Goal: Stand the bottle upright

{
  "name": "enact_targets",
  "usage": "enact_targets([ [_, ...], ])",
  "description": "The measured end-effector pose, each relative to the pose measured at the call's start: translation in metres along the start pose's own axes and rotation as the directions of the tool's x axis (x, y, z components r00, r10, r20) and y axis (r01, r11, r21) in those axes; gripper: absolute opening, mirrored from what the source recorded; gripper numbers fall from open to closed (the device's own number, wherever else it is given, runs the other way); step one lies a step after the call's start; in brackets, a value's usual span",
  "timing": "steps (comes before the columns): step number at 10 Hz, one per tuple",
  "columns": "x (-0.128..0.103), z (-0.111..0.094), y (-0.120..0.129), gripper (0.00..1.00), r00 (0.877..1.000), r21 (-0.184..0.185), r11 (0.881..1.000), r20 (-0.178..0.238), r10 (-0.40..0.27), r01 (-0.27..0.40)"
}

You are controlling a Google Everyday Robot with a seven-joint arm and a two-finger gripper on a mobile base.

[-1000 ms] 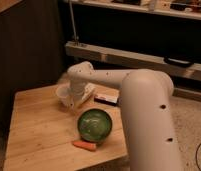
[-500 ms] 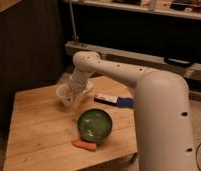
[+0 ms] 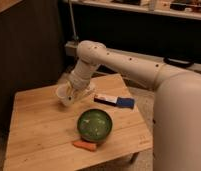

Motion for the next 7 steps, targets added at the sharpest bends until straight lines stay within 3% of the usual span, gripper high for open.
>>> enact_targets([
  [3,-0.040,0.015,0.014,0.13,0.993,-0.014,0.999,0.111,-0.034,0.036],
  [7,-0.075,0.024,0.005,0.13,0.976,-0.020,0.993,0.186,-0.112,0.117],
])
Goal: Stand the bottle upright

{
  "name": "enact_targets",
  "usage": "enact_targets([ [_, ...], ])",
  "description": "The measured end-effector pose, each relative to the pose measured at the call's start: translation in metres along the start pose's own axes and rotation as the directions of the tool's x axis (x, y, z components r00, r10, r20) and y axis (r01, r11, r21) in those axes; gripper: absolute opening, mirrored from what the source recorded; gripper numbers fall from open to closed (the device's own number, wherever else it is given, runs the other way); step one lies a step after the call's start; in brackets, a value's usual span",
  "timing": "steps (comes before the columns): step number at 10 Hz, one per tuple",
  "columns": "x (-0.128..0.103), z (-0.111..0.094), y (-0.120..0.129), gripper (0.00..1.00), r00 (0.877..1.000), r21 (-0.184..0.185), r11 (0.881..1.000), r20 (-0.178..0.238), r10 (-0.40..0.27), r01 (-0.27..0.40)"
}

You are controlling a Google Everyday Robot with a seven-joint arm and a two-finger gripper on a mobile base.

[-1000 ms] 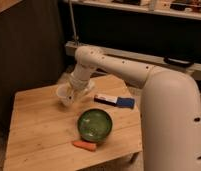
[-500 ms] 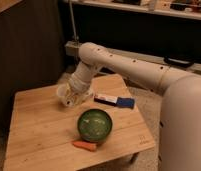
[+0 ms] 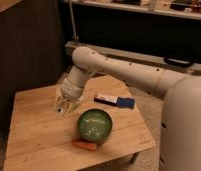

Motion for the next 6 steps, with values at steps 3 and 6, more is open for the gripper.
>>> enact_targets([
  [3,-0.0065,0.0058,-0.0044,0.13,0.996,-0.008,1.000,0.088,-0.013,0.014],
  [6,-0.0117,0.0037,-0.0086,0.13,0.991,-0.027,0.999,0.126,-0.044,0.047],
])
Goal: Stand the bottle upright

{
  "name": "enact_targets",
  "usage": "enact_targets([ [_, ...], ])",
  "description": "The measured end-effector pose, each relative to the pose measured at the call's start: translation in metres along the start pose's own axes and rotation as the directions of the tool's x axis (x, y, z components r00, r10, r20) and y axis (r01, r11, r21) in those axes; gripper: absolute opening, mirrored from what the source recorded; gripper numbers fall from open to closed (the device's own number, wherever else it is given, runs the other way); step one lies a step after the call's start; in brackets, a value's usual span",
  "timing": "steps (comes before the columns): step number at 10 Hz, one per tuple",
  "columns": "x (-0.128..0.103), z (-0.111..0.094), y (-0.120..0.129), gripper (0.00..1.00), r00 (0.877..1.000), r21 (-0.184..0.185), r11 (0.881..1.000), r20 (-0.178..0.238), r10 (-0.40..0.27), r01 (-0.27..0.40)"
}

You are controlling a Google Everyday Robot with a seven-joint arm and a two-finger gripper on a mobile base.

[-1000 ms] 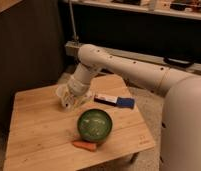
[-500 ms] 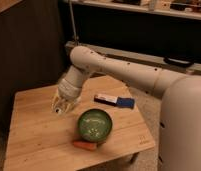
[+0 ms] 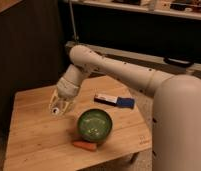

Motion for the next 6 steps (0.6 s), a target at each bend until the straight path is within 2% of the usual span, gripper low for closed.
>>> enact_targets([
  [6,-0.0041,0.0099,0.0043,0.13,0.991,-0.033,0.999,0.131,0.014,-0.010],
])
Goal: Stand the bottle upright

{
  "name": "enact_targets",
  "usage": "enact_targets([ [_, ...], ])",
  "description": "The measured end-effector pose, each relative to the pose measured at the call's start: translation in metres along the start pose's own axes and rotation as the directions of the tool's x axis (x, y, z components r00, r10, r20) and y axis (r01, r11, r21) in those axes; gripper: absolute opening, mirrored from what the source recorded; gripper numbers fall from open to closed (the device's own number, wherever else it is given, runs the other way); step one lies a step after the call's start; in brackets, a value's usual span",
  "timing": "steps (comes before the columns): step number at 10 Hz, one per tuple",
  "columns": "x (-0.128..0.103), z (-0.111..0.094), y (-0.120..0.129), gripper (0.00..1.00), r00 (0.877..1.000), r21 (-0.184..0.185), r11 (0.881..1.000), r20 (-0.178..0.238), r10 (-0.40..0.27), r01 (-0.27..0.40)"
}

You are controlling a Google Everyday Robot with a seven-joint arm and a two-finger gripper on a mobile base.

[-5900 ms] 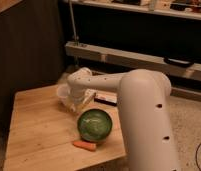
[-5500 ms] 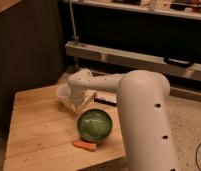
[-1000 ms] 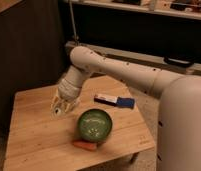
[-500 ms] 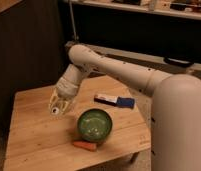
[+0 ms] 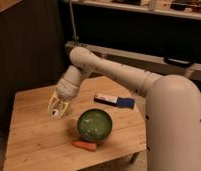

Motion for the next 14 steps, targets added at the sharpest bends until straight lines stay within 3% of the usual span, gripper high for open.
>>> enact_targets([
  [7,0.009,0.018,0.007,0.13,0.991,-0.050,0.998,0.124,0.039,-0.033],
  [14,0.015,0.027,0.009,0.13,0.965,-0.030,0.999,0.263,0.019,-0.011],
])
